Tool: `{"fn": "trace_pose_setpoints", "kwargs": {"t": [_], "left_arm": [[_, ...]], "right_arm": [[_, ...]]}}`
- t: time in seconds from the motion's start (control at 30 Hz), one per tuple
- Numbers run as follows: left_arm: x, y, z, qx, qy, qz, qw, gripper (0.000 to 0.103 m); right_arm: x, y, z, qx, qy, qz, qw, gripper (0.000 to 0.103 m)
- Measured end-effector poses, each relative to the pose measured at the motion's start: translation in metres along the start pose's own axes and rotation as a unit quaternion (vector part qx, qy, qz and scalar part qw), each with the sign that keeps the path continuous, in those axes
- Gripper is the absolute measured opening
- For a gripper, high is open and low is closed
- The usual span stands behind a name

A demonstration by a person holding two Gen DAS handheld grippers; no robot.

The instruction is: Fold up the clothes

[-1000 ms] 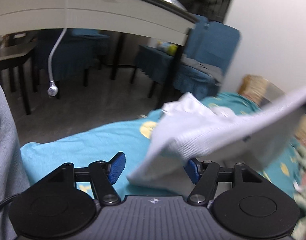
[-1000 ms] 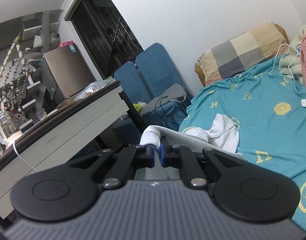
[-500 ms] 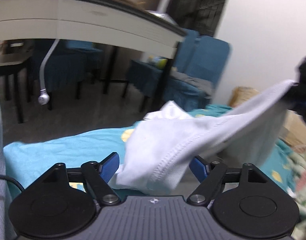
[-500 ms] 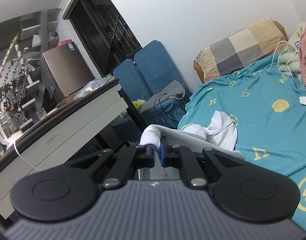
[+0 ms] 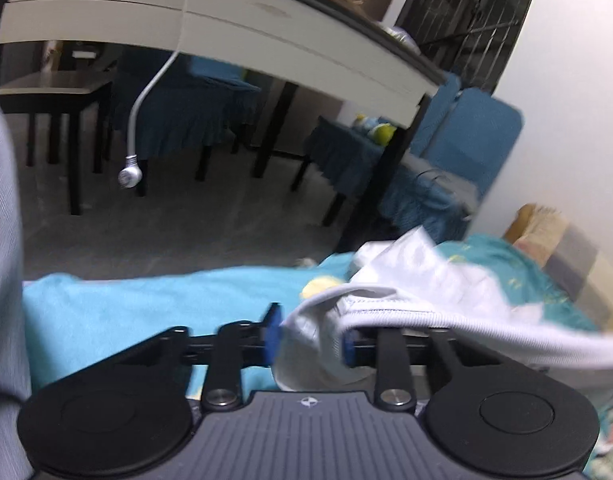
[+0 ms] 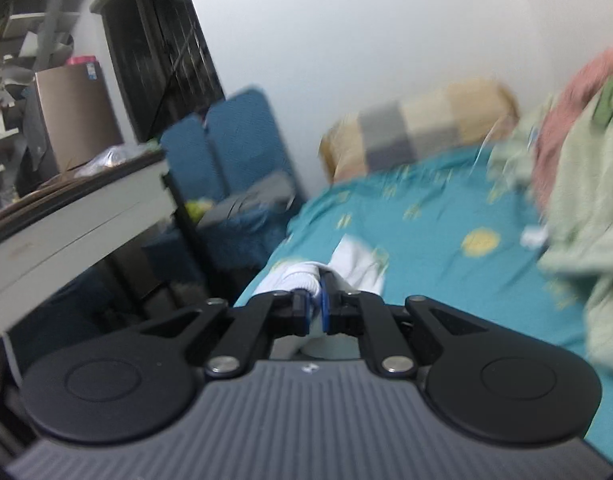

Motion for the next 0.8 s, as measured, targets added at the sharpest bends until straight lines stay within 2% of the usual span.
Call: {"fn": "trace_pose_setpoints", "kwargs": {"t": [0.1, 0.17, 0.3, 0.47, 0.63, 0.8], "left_arm": [[-0.051, -0.025, 0.016, 0.058, -0.001, 0.044, 0.9973, 0.013], [-0.095, -0.046, 0.027, 0.101, -0.001, 0.083, 0.9914, 0.012], [-0.191, -0.089, 0.051, 0.181, 0.027, 0.151, 0.9714, 0.012], [-0.297, -0.144, 0.061, 0.247, 0.031, 0.173, 0.953, 0.012], [-0.372, -0.221, 0.057, 0.295, 0.051, 0.225, 0.9274, 0.012], [-0.429, -0.32, 0.044, 0.345, 0.063, 0.259, 0.8999, 0.012]], "right_arm": [[-0.029, -0.023, -0.017, 0.018, -0.026, 0.044, 0.999, 0.008], [-0.058, -0.039, -0.032, 0.023, -0.037, 0.074, 0.996, 0.008], [-0.125, -0.08, -0.065, 0.016, -0.04, 0.131, 0.99, 0.007], [-0.21, -0.146, -0.114, -0.017, -0.055, 0.195, 0.979, 0.008], [-0.281, -0.232, -0.162, -0.039, -0.078, 0.251, 0.964, 0.008], [-0.329, -0.333, -0.197, -0.044, -0.094, 0.303, 0.947, 0.008]]}}
Point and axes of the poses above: each gripper's, at about its wrist camera, not at the fingertips, and y roughly the way its jaws point, z to its right, x to its underside, the point moved 7 cm from there along y, roughly the way its jaws point, and after that the axes turned 1 degree about -z, right-handed, at the moved point
